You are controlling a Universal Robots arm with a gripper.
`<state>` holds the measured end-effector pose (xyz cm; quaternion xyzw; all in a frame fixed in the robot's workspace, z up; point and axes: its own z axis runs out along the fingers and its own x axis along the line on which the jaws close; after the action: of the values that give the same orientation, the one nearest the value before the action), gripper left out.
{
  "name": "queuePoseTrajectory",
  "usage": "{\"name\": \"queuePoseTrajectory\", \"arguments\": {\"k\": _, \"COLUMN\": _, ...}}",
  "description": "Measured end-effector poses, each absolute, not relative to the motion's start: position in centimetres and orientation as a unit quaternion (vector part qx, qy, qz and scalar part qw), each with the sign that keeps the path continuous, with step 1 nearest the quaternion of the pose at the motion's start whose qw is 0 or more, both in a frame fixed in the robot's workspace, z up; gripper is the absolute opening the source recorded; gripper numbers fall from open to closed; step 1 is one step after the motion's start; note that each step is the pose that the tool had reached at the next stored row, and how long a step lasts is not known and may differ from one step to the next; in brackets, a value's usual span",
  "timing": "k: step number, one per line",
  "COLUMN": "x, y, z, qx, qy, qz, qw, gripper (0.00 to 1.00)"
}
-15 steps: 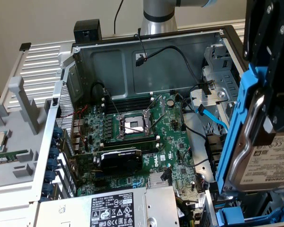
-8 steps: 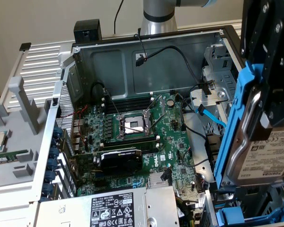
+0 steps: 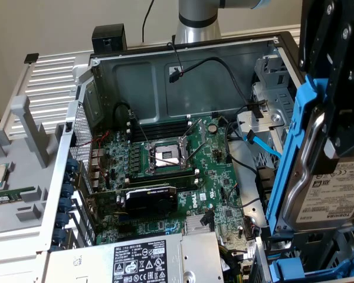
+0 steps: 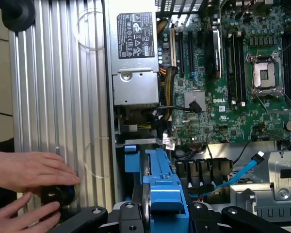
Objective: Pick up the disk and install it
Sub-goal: 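Insert the disk into the insertion slot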
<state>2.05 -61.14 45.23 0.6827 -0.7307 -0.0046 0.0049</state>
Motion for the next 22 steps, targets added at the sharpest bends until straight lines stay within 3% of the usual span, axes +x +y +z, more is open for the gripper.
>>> {"name": "queuePoseTrajectory", "arguments": {"k": 22, "x": 2.05, "y": -61.02, "z": 44.44, "qx": 0.702, "qy": -0.712, "qz": 0.001, "qw": 0.01, "gripper": 0.37}}
